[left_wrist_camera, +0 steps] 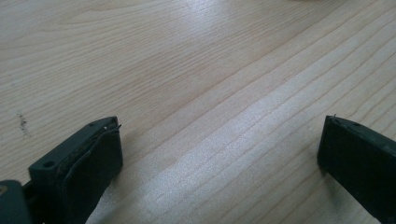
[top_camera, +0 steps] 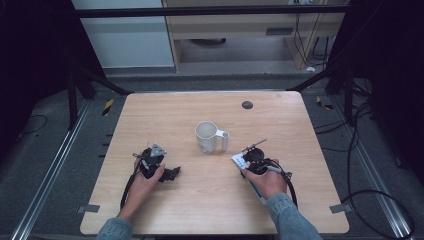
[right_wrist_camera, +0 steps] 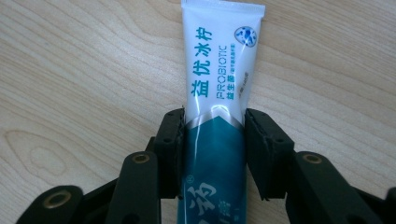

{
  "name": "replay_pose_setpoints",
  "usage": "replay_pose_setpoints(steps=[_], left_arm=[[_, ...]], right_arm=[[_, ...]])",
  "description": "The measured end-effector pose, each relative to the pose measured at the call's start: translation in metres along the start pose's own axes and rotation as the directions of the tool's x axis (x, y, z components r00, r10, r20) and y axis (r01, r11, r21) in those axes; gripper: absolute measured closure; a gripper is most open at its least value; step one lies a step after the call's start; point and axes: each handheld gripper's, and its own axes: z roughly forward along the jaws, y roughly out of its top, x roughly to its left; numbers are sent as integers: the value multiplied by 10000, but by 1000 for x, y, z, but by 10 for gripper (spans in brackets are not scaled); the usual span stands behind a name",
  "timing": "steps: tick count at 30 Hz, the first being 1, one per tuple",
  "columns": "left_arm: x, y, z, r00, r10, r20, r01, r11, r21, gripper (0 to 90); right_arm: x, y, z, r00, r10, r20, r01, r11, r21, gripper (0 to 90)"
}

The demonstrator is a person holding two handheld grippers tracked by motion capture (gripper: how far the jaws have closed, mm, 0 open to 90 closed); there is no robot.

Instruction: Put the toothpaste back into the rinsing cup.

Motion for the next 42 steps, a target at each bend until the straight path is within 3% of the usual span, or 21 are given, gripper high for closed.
replay_pose_setpoints(steps=[7, 16, 31, 42], left_arm=[[0, 0, 0, 10000, 3, 5, -3, 10000, 1, 0], [0, 0, 0, 10000, -3, 3, 3, 10000, -5, 0], [0, 0, 0, 10000, -6, 3, 6, 10000, -3, 0], [0, 0, 0, 10000, -2, 2, 2, 10000, 4, 0]], right_arm=[[-1, 0, -1, 9998, -75, -173, 76, 10000, 34, 672], [-7, -1, -7, 9984, -20, -561, -3, 9992, -410, 760], [-9, 0, -17, 9967, 74, -806, -138, 9968, -788, 775], [-10, 6, -34, 9969, 72, -781, -177, 9907, -1346, 777]])
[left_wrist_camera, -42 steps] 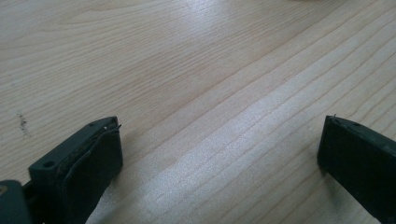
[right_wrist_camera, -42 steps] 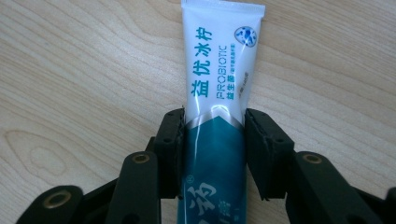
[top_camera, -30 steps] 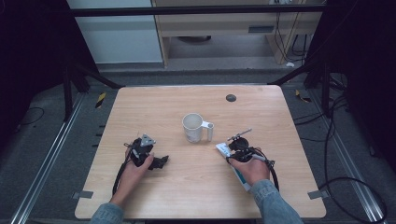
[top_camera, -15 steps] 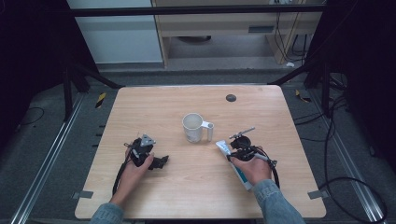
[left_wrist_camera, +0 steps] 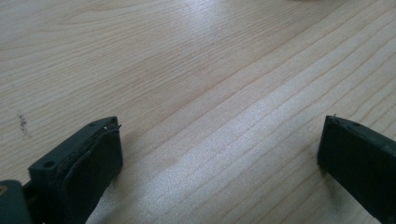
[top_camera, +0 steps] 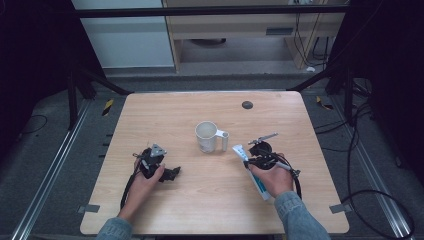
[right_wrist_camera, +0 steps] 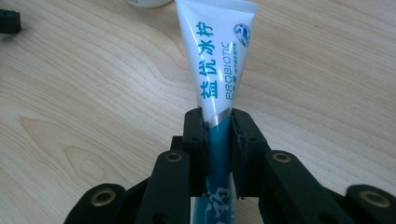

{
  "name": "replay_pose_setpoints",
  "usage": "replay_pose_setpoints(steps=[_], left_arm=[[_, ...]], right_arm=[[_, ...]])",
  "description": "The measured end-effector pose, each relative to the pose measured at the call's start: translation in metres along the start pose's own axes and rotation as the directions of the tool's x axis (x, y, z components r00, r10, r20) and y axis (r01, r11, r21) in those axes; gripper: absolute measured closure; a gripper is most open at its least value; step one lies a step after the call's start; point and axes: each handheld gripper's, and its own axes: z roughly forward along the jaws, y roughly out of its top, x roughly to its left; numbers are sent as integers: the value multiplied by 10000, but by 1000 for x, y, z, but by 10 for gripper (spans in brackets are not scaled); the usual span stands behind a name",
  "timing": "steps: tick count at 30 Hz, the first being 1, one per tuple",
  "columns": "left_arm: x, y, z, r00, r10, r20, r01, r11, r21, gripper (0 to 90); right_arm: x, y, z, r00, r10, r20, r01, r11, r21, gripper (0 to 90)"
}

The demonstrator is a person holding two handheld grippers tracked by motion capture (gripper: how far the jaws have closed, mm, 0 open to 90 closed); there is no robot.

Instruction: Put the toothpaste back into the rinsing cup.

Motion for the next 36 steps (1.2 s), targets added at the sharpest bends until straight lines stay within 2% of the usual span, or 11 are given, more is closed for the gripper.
replay_pose_setpoints(steps=[11, 25, 36], left_arm=[[0, 0, 0, 10000, 6, 1, -6, 10000, 0, 0], [0, 0, 0, 10000, 23, -12, -23, 10000, 10, 0], [0, 0, 0, 10000, 20, 5, -20, 10000, 2, 0]], right_arm=[[2, 9, -8, 9999, -64, 96, 68, 9991, -411, 777], [18, 27, -21, 9988, -485, -1, 483, 9944, -939, 777], [33, 35, -26, 9970, -728, -280, 673, 9843, -1632, 778]])
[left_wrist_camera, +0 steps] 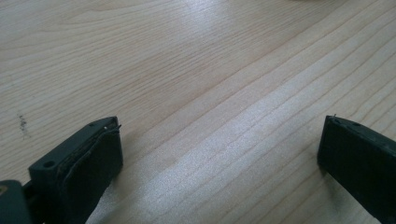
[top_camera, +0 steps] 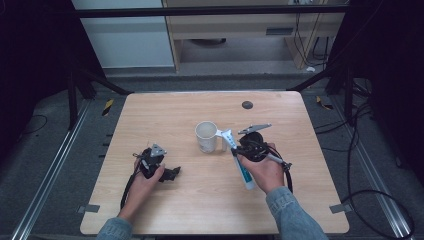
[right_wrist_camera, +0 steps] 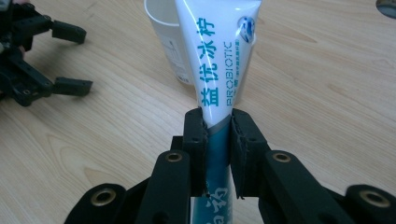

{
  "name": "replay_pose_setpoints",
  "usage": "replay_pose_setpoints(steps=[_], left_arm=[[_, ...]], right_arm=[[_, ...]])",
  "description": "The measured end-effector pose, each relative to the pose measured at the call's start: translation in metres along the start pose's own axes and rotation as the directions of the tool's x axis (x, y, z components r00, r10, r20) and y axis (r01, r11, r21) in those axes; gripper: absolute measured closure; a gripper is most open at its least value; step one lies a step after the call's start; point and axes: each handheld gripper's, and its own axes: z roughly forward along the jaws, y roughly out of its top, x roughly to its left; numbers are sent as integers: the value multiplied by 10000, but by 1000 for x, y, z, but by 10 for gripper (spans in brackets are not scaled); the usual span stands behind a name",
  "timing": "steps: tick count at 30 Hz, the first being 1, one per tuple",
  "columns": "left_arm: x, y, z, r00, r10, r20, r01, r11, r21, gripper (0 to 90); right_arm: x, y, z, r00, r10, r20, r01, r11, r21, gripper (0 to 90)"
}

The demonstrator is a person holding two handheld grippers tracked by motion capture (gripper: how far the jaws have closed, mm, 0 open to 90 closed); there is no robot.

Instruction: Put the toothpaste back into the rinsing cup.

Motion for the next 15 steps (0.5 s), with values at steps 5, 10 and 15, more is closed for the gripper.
replay_pose_setpoints(steps=[5, 10, 15], left_arm=[[0, 0, 0, 10000, -1, -2, 1, 10000, 6, 0], [0, 0, 0, 10000, -2, -2, 2, 10000, 5, 0], [0, 0, 0, 10000, -1, -2, 1, 10000, 5, 0]], right_arm=[[6, 7, -1, 10000, -47, -80, 46, 9998, -217, 779], [10, 11, 0, 9998, -72, -178, 65, 9992, -383, 780], [13, 17, 0, 9996, -61, -279, 45, 9983, -578, 780]])
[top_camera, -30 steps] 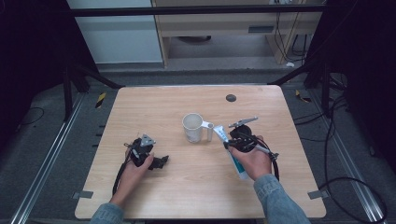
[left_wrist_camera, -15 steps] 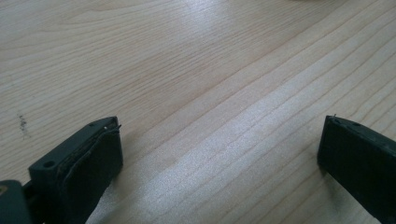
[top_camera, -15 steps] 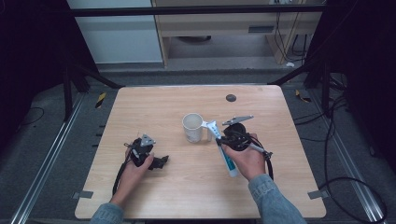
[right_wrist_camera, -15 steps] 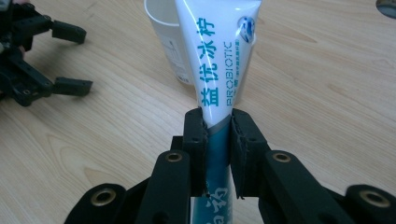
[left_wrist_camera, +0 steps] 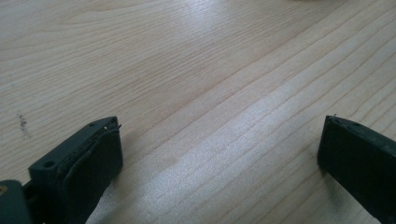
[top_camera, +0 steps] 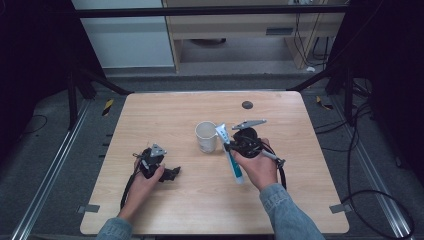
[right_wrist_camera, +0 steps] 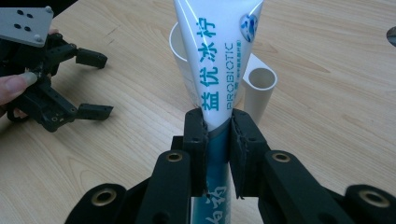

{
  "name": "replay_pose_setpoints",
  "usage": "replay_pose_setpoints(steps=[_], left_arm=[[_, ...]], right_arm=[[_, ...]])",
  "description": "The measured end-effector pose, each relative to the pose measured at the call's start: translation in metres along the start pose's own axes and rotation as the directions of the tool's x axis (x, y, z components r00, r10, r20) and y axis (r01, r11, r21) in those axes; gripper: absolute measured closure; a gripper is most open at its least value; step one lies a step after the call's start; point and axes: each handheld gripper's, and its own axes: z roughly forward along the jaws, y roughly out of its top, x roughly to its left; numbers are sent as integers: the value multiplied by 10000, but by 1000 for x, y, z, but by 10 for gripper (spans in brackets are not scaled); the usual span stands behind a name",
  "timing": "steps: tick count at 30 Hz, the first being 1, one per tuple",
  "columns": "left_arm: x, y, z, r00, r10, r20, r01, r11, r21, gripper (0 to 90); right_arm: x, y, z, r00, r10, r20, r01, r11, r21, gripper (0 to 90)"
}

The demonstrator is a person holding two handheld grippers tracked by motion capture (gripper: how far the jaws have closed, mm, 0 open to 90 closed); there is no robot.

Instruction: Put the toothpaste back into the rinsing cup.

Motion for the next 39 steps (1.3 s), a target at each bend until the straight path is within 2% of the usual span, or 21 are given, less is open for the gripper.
replay_pose_setpoints(steps=[15, 39], left_arm=[[0, 0, 0, 10000, -17, -23, 17, 10000, -25, 0], [0, 0, 0, 10000, -5, -18, 5, 10000, -25, 0]], right_arm=[[6, 12, 0, 9998, -190, -46, 189, 9996, -228, 790], [12, 31, -4, 9998, -72, -168, 57, 9963, -860, 792]])
